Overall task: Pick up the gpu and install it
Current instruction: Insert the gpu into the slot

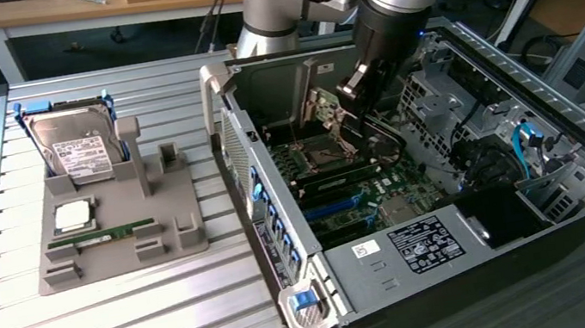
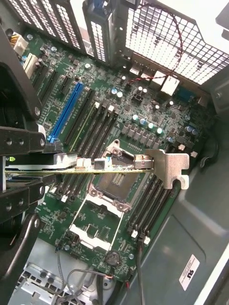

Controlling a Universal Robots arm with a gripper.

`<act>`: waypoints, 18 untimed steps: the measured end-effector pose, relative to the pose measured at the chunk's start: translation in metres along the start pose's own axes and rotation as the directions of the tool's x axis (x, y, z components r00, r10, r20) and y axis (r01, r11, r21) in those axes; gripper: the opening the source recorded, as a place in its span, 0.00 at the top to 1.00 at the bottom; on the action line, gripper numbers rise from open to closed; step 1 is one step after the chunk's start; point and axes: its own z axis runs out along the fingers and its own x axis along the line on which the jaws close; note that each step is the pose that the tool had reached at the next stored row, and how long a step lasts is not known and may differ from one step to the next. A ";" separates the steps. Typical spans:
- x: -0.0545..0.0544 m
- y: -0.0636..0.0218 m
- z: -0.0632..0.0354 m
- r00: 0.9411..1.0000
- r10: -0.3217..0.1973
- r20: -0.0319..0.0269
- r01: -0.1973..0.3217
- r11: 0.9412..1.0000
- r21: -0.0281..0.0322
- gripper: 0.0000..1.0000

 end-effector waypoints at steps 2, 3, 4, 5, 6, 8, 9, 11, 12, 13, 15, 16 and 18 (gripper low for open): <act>0.000 0.0000 0.0000 1.000 -0.007 0.000 0.007 1.000 0.000 0.73; 0.000 0.0000 0.0000 1.000 -0.010 0.000 0.010 1.000 0.000 0.73; 0.000 0.0000 0.0000 1.000 -0.017 -0.001 0.017 1.000 0.000 0.73; 0.000 0.0000 0.0001 1.000 -0.021 -0.001 0.021 1.000 -0.001 0.73; 0.000 0.0000 0.0000 1.000 -0.026 -0.001 0.026 1.000 -0.001 0.73; 0.000 0.0000 0.0001 0.999 -0.032 -0.001 0.032 0.999 -0.001 0.73; 0.000 0.0000 0.0001 0.999 -0.036 -0.001 0.036 0.999 -0.001 0.73; 0.000 0.0000 0.0001 0.999 -0.043 -0.002 0.043 0.999 -0.001 0.73; 0.000 0.0000 0.0001 0.999 -0.046 -0.002 0.046 0.999 -0.001 0.73; 0.000 0.0000 0.0001 0.999 -0.049 -0.002 0.049 0.999 -0.001 0.73; 0.000 0.0000 0.0001 0.999 -0.054 -0.002 0.054 0.999 -0.001 0.73; 0.000 0.0000 0.0001 0.998 -0.060 -0.002 0.060 0.998 -0.001 0.73; 0.000 0.0000 0.0002 0.997 -0.071 -0.003 0.071 0.997 -0.002 0.73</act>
